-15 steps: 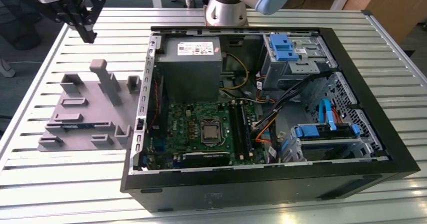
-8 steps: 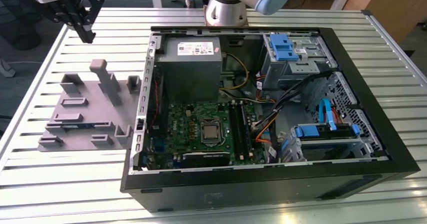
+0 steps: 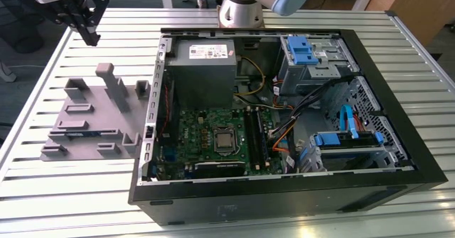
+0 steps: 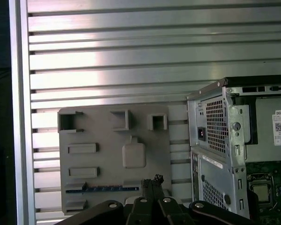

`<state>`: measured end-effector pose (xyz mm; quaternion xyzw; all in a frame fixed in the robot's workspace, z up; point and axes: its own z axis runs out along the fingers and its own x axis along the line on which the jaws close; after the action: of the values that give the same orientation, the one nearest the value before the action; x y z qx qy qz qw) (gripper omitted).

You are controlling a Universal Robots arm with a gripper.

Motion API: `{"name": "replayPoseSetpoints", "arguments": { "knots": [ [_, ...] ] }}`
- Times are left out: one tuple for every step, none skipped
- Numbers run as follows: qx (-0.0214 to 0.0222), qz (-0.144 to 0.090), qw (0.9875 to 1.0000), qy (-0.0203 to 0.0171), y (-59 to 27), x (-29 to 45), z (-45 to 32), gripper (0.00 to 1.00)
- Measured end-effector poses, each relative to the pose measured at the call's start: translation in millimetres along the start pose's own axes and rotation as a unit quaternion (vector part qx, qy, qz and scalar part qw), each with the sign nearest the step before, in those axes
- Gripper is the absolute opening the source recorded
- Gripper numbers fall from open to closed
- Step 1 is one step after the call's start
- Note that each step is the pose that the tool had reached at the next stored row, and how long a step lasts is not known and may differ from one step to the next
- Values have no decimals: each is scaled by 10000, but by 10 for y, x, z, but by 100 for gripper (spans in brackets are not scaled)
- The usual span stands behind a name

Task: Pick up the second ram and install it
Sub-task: 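Reach for the second ram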

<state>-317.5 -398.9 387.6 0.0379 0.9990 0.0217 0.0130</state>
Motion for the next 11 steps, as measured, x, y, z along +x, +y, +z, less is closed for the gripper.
{"name": "replayPoseSetpoints", "arguments": {
  "knots": [
    [0,0,10000,0,0,3,0,11],
    [0,0,10000,0,0,6,0,11],
    [0,0,10000,0,-1,9,0,11],
    [0,0,10000,0,-1,13,0,11],
    [0,0,10000,0,-1,15,0,11],
    [0,0,10000,0,-1,17,0,11],
    [0,0,10000,0,-2,21,0,11],
    [0,0,10000,0,-2,24,0,11],
    [0,0,10000,0,-2,29,0,11],
    [0,0,10000,0,-3,33,-1,11],
    [0,0,10000,0,-3,37,-1,11]
  ]
}}
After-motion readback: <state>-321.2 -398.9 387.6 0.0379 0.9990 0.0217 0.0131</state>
